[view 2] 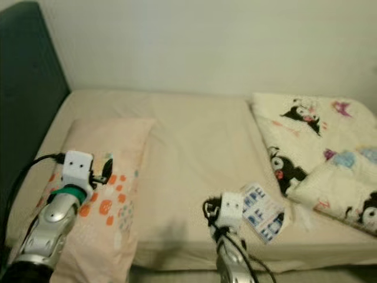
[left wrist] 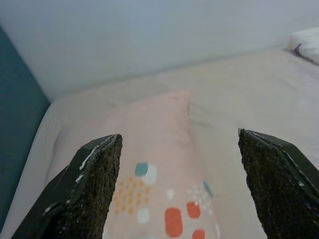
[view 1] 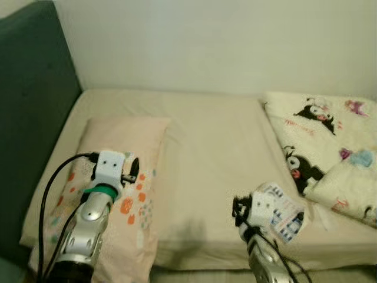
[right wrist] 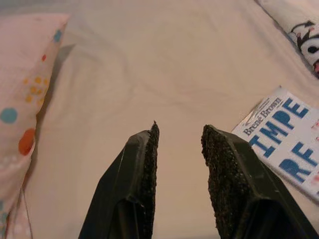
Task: Clean up the room
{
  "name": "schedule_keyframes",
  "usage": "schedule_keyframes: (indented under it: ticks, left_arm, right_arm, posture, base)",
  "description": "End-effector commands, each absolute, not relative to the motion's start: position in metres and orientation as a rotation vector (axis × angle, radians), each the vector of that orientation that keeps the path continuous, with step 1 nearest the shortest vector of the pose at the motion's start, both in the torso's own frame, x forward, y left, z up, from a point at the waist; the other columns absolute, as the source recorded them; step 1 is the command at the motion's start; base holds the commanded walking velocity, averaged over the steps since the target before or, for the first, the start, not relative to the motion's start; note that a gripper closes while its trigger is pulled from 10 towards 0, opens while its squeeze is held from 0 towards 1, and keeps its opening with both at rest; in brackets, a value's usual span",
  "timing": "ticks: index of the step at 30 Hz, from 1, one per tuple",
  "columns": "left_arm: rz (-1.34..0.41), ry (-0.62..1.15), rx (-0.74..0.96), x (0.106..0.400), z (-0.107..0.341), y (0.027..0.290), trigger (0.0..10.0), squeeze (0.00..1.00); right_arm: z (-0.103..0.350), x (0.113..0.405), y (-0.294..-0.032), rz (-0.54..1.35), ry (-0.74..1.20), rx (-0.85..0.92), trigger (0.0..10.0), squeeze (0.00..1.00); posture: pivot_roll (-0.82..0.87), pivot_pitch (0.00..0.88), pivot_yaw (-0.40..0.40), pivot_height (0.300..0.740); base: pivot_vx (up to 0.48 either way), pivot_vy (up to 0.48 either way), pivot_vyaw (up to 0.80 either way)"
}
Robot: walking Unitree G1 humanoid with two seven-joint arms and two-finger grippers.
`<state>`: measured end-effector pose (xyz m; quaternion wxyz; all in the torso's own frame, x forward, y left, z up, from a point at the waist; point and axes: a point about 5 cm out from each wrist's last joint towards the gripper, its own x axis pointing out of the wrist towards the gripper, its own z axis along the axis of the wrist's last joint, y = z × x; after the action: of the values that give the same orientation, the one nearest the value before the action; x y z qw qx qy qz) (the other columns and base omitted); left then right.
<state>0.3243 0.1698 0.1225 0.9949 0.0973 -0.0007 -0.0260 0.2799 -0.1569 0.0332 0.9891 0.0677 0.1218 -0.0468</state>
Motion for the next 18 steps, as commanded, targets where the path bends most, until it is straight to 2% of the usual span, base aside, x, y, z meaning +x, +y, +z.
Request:
schedule_keyframes:
  ticks: [1,8,18]
  left_arm:
    - [-0.067,0.035,0.176,0.324,0.114,0.167,10.0,0.00]
    - [-0.059,0.054,0.113,0.324,0.114,0.164,10.0,0.00]
    - [-0.048,0.059,0.164,0.322,0.113,0.167,10.0,0.00]
  right_arm:
    - [0.032,0.280,-0.158,-0.117,0.257,0.150,10.0,0.00]
    - [0.038,0.290,-0.160,-0.124,0.241,0.147,10.0,0.00]
    - [0.038,0.292,-0.155,-0.085,0.237,0.131,10.0,0.00]
  posture:
    - [0.07,0.000,0.041,0.740]
    - [0.08,0.000,0.031,0.740]
    - [0.11,0.000,0.022,0.740]
  base:
    - [0.000,0.000,0.00]
    - [0.000,0.000,0.00]
    - [0.000,-0.026,0.00]
